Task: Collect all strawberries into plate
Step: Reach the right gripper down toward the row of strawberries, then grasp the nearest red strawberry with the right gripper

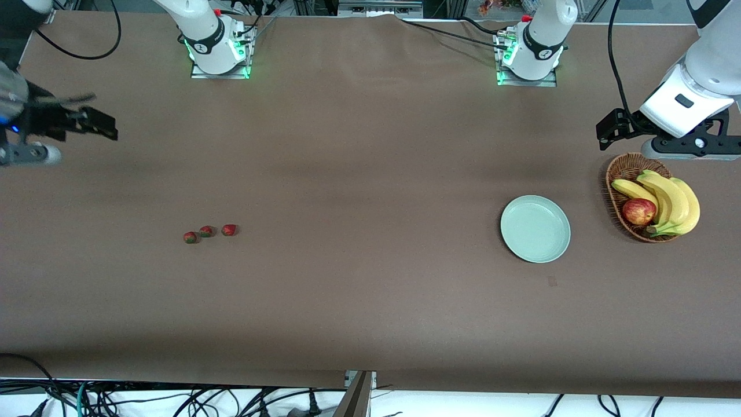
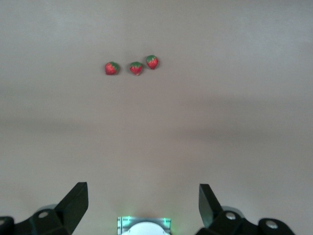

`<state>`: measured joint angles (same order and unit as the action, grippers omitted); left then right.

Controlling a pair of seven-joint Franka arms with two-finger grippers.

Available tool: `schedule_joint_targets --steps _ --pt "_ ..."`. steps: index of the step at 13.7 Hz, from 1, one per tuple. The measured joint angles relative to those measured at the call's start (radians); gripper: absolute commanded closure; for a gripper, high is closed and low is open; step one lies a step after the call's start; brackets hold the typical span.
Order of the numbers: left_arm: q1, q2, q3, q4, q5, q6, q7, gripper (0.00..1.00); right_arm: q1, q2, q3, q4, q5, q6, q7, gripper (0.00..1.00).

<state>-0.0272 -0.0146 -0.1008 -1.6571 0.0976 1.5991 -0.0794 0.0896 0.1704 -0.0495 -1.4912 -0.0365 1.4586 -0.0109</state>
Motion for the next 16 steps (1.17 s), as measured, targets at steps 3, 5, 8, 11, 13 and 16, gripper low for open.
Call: schedule_joint_targets --steps 3,5,8,11,13,16 --pt "-0.001 0.000 0.000 0.000 0.000 0.000 0.000 0.00 -0.004 0.155 -0.001 -0.004 -0.002 0.144 0.000 0.00" --pt "-0.001 0.000 -0.001 0.000 0.000 0.000 0.000 0.00 -0.007 0.253 -0.001 -0.021 -0.002 0.267 -0.016 0.00" --pt "-0.002 0.000 -0.001 0.000 0.000 0.000 0.000 0.00 -0.023 0.338 -0.003 -0.133 -0.002 0.513 -0.079 0.00" --pt "-0.002 0.000 -0.001 0.000 0.000 0.000 0.000 0.00 -0.032 0.380 -0.003 -0.247 -0.002 0.708 -0.096 0.00" --pt "-0.002 0.000 -0.001 0.000 0.000 0.000 0.000 0.00 -0.032 0.404 -0.001 -0.271 -0.002 0.760 -0.114 0.00" --pt "-0.002 0.000 -0.001 0.000 0.000 0.000 0.000 0.00 -0.032 0.426 -0.001 -0.294 -0.002 0.823 -0.127 0.00"
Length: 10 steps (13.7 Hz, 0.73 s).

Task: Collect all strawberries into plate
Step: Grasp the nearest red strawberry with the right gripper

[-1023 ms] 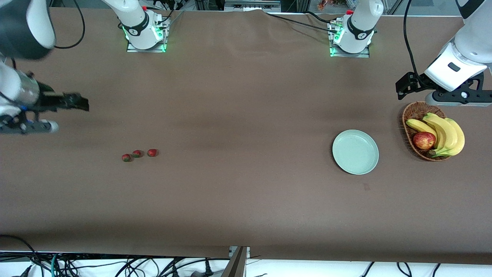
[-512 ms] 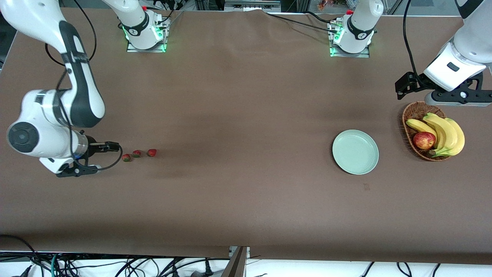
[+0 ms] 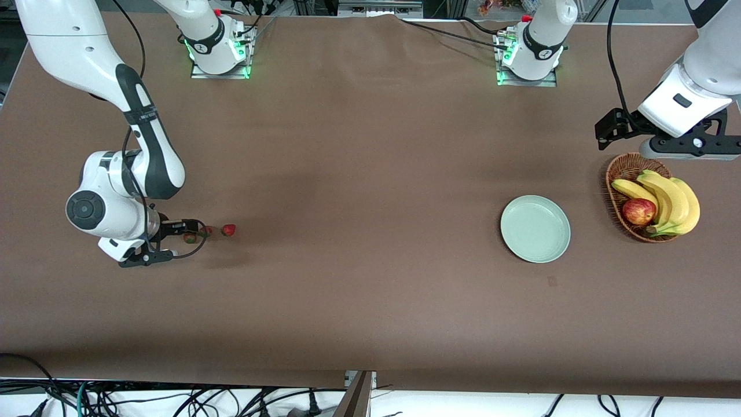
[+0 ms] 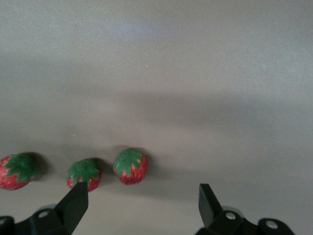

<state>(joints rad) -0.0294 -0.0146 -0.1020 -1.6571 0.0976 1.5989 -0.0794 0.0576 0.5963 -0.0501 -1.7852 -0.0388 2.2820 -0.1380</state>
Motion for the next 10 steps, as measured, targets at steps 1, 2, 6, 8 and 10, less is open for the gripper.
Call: schedule_joint_targets --steps 1,2,6,8,10 --pt "0.000 0.000 0.000 0.000 0.000 0.000 0.000 0.00 0.000 0.003 0.000 -0.011 0.000 0.023 -0.008 0.00" --pt "0.000 0.000 0.000 0.000 0.000 0.000 0.000 0.00 0.000 0.005 0.000 -0.021 0.000 0.044 -0.023 0.00" --pt "0.000 0.000 0.000 0.000 0.000 0.000 0.000 0.00 -0.004 0.016 -0.004 -0.030 0.000 0.076 -0.060 0.00" --pt "0.000 0.000 0.000 0.000 0.000 0.000 0.000 0.00 -0.007 0.016 -0.007 -0.038 0.000 0.096 -0.077 0.00" --pt "0.000 0.000 0.000 0.000 0.000 0.000 0.000 0.00 -0.011 0.020 -0.007 -0.055 0.000 0.135 -0.082 0.16"
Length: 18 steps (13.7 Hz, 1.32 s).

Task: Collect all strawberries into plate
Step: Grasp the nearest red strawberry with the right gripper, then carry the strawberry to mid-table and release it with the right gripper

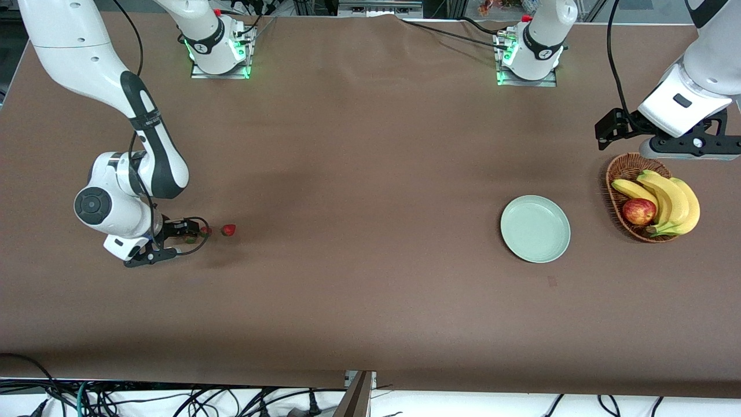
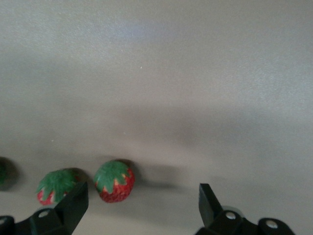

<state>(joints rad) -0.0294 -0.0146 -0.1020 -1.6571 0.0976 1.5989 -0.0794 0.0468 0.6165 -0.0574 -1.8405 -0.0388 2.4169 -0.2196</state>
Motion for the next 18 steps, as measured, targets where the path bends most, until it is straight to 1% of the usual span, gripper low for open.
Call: schedule_joint_targets --steps 1,2,3,4,5,6,7,10,11,12,14,15,16,18 --pt "0.000 0.000 0.000 0.000 0.000 0.000 0.000 0.00 0.000 0.006 0.000 -0.008 0.000 0.017 -0.002 0.48" --pt "0.000 0.000 0.000 0.000 0.000 0.000 0.000 0.00 0.000 0.011 0.000 -0.012 0.000 0.025 -0.002 0.58" --pt "0.000 0.000 0.000 0.000 0.000 0.000 0.000 0.00 0.000 0.016 0.000 -0.012 0.000 0.028 -0.002 0.63" --pt "0.000 0.000 0.000 0.000 0.000 0.000 0.000 0.00 0.000 0.017 0.001 -0.012 0.000 0.029 -0.003 0.72" --pt "0.000 0.000 0.000 0.000 0.000 0.000 0.000 0.00 0.000 0.014 0.004 -0.012 0.000 0.029 -0.003 0.86" --pt "0.000 0.000 0.000 0.000 0.000 0.000 0.000 0.00 0.001 0.012 0.005 -0.012 0.000 0.029 -0.003 0.96" --pt "0.000 0.000 0.000 0.000 0.000 0.000 0.000 0.00 0.001 0.011 0.006 -0.012 0.000 0.029 -0.005 1.00" --pt "0.000 0.000 0.000 0.000 0.000 0.000 0.000 0.00 0.001 0.011 0.005 -0.007 0.000 0.027 -0.034 1.00" --pt "0.000 0.000 0.000 0.000 0.000 0.000 0.000 0.00 0.001 0.008 0.008 0.002 0.000 0.014 -0.037 1.00" --pt "0.000 0.000 0.000 0.000 0.000 0.000 0.000 0.00 0.000 -0.002 0.017 0.027 0.000 -0.033 -0.038 1.00" --pt "0.000 0.000 0.000 0.000 0.000 0.000 0.000 0.00 0.001 -0.031 0.071 0.133 0.000 -0.208 -0.032 1.00" --pt "0.000 0.000 0.000 0.000 0.000 0.000 0.000 0.00 0.009 -0.044 0.108 0.197 0.001 -0.298 -0.001 1.00" --pt "0.000 0.000 0.000 0.000 0.000 0.000 0.000 0.00 0.027 -0.057 0.142 0.247 0.002 -0.359 0.063 1.00" --pt "0.000 0.000 0.001 0.000 0.000 0.000 0.000 0.00 0.096 -0.062 0.190 0.286 0.003 -0.394 0.269 1.00"
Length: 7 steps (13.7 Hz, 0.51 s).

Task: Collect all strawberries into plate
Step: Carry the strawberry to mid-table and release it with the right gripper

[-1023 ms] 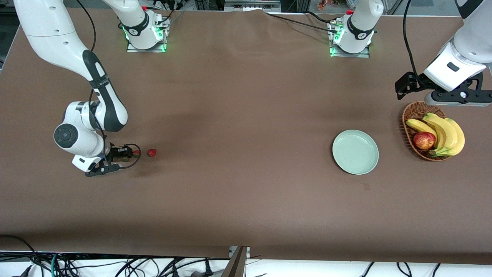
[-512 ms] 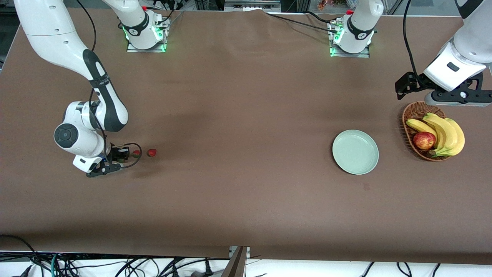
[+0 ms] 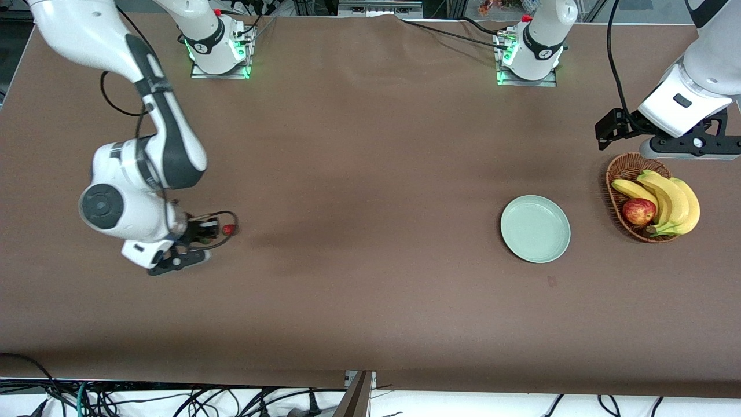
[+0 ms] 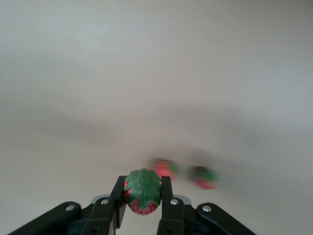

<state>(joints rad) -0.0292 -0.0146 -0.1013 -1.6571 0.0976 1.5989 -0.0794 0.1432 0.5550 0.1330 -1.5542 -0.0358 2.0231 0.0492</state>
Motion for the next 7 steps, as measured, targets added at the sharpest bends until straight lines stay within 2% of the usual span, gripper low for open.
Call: schedule_joint_targets --steps 3,7 --pt "0.000 0.000 0.000 0.000 0.000 0.000 0.000 0.00 0.149 0.050 0.053 0.032 0.000 0.047 0.353 1.00" --pt "0.000 0.000 0.000 0.000 0.000 0.000 0.000 0.00 0.410 0.229 0.061 0.239 -0.002 0.176 0.842 1.00"
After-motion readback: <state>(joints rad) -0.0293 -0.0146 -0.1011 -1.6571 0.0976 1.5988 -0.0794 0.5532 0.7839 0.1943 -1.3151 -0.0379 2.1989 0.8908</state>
